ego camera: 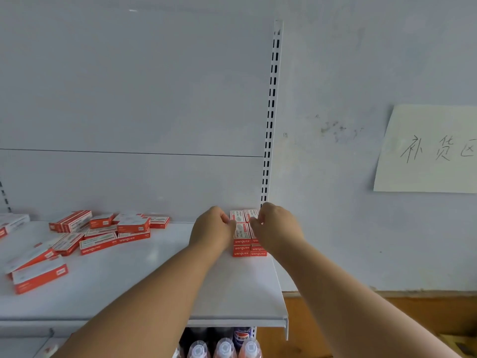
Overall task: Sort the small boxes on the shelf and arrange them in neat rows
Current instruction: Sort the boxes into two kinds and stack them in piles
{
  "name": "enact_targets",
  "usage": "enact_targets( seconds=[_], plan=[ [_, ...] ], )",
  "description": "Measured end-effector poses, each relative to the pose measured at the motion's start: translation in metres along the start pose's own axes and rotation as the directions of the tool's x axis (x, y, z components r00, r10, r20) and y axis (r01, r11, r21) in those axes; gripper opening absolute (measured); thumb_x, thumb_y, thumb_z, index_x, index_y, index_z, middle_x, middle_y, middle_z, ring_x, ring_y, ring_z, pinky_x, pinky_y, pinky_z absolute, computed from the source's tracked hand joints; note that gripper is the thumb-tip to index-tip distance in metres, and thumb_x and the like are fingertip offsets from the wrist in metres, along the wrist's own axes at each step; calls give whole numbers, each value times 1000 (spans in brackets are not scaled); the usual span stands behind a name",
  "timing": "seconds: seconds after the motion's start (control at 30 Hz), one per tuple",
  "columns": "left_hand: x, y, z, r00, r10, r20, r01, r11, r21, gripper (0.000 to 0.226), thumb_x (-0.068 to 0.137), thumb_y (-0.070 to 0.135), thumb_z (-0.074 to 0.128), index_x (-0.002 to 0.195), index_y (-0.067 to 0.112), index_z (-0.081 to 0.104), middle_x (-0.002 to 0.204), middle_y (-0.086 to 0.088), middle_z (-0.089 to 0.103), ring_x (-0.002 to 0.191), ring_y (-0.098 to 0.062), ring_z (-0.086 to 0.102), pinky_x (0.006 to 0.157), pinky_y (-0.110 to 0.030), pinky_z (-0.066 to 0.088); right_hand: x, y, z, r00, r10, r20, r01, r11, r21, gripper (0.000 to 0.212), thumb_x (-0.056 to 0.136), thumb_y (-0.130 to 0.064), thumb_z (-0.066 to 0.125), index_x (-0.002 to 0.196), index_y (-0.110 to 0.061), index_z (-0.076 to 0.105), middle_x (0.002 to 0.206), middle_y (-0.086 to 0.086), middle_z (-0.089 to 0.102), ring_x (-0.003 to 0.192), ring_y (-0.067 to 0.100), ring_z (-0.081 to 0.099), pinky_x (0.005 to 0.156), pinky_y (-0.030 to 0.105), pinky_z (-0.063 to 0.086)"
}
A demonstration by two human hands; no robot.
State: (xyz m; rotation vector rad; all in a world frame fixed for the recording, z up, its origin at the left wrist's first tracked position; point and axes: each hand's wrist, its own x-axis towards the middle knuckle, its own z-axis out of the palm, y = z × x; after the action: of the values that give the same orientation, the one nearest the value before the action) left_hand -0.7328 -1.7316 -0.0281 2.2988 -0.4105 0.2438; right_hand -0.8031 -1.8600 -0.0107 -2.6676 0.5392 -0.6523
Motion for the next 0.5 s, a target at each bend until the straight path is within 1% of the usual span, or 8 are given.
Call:
enact_targets(
  seconds=[0.07,0.13,0.27,0.33,0.43,0.5],
  plan=[
    [-7,-3,-10,1000,12,-15,-12,1000,8,9,91,28,59,93,20,55,91,4,61,84,-19,58,66,-27,42,-1,-12,-1,999,-45,-18,46,998,42,17,92,-32,50,93,-16,57,97,2,61,80,22,51,66,30,43],
    [-17,-12,-26,999,23,-29,-22,999,35,10,92,26,57,100,23,53,94,4,61,85,-19,59,67,-28,45,-1,-30,1,995,-101,-26,103,991,87,15,92,-31,51,92,-17,56,98,2,60,81,23,50,66,29,39],
    [-40,-42,-69,996,50,-74,-41,992,122,13,93,24,57,105,24,52,90,5,63,79,-16,60,62,-28,44,-6,-79,17,973,-230,-29,231,957,176,14,92,-33,52,88,-20,52,93,0,61,77,20,51,63,27,35],
    [-49,-60,-94,994,33,-108,-15,985,169,15,94,24,58,108,25,52,91,5,62,78,-14,59,59,-23,41,-10,-106,27,964,-265,-11,262,942,209,15,92,-34,53,88,-20,52,91,-1,60,75,20,53,61,27,36],
    [-53,-89,-128,988,1,-153,32,976,214,14,94,24,58,107,26,51,94,5,62,76,-12,56,52,-19,34,-16,-146,45,955,-296,13,285,928,242,14,90,-36,55,88,-22,52,92,-2,60,76,21,56,60,27,39],
    [-51,-109,-149,986,12,-166,28,970,241,13,93,24,58,103,28,50,96,4,64,77,-14,56,53,-22,35,-19,-170,56,949,-313,31,296,922,248,14,90,-36,56,88,-22,52,92,-2,61,78,20,56,60,26,38]
  ],
)
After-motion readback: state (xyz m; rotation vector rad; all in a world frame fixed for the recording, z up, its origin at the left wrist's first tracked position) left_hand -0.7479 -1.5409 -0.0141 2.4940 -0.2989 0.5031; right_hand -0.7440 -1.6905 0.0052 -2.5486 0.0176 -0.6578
